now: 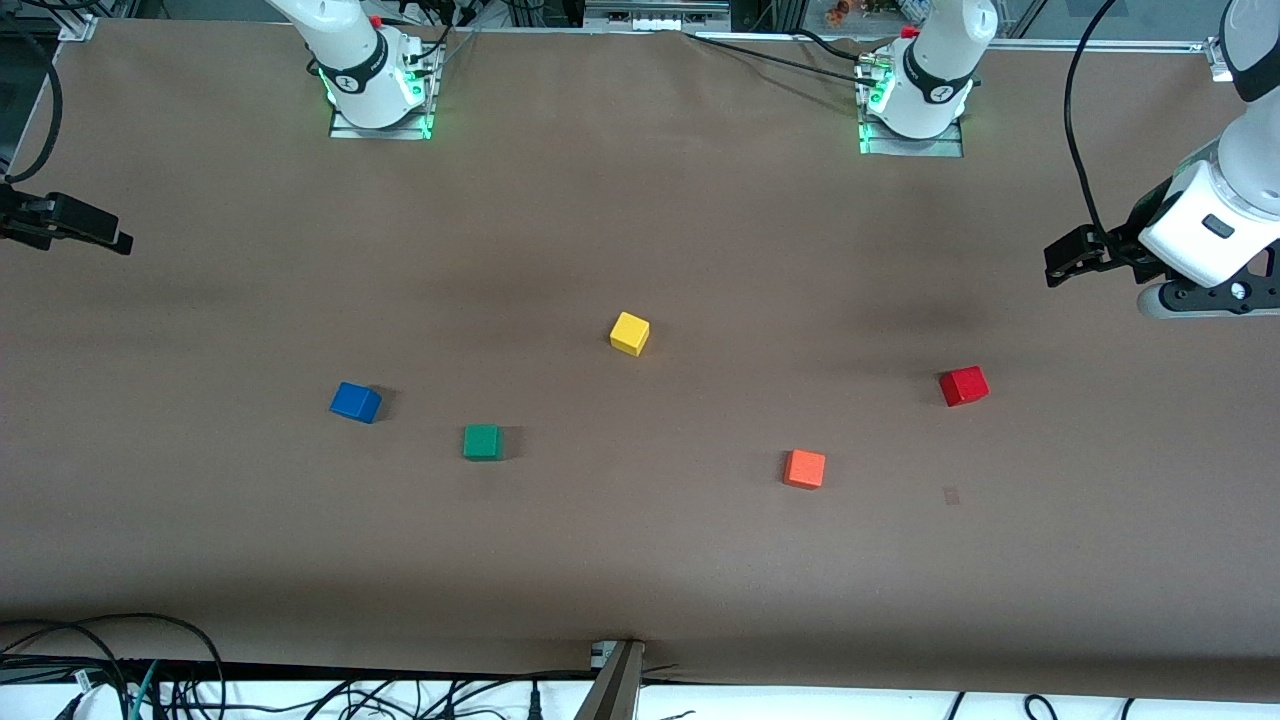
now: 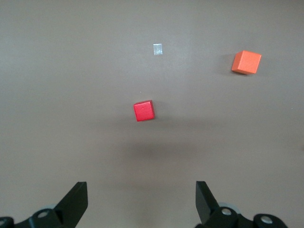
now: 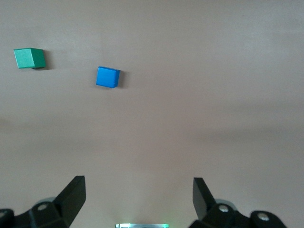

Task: Pass red block to right arm, stack on blue
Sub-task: 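Move the left gripper toward the red cube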

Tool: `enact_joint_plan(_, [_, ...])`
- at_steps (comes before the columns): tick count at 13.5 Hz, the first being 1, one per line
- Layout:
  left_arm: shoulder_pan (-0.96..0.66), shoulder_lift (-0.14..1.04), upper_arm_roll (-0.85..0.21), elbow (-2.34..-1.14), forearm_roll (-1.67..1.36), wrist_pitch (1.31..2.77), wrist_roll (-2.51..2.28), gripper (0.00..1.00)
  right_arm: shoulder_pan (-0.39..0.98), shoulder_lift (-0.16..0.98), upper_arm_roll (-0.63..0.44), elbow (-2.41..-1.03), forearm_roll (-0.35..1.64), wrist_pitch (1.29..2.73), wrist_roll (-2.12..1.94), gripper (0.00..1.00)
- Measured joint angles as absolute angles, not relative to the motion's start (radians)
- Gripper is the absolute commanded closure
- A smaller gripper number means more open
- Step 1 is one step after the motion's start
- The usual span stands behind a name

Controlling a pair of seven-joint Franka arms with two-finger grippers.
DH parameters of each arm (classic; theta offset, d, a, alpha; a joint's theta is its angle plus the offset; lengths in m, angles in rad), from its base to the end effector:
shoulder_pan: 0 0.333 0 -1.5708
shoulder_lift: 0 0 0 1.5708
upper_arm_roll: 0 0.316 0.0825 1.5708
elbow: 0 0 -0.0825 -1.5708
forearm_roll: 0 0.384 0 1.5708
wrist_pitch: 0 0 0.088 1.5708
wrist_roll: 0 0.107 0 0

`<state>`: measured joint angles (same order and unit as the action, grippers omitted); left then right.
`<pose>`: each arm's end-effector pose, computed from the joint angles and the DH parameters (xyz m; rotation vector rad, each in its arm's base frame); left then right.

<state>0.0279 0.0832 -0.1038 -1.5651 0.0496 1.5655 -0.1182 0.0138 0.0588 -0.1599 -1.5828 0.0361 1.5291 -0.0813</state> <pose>0.5754 -0.0361 0.5800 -3.0899 -0.0626 0.1206 0.5600 -0.0758 0.5830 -3.0962 0.1015 0.1674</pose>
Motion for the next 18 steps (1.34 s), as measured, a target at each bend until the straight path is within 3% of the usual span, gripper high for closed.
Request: enact_joint_plan(18, [0.029, 0.137, -0.101, -1.563, 0.04, 1.572, -0.117, 0.0, 0.014, 0.058, -0.159, -1.582, 0.036, 1.529, -0.081, 0.0])
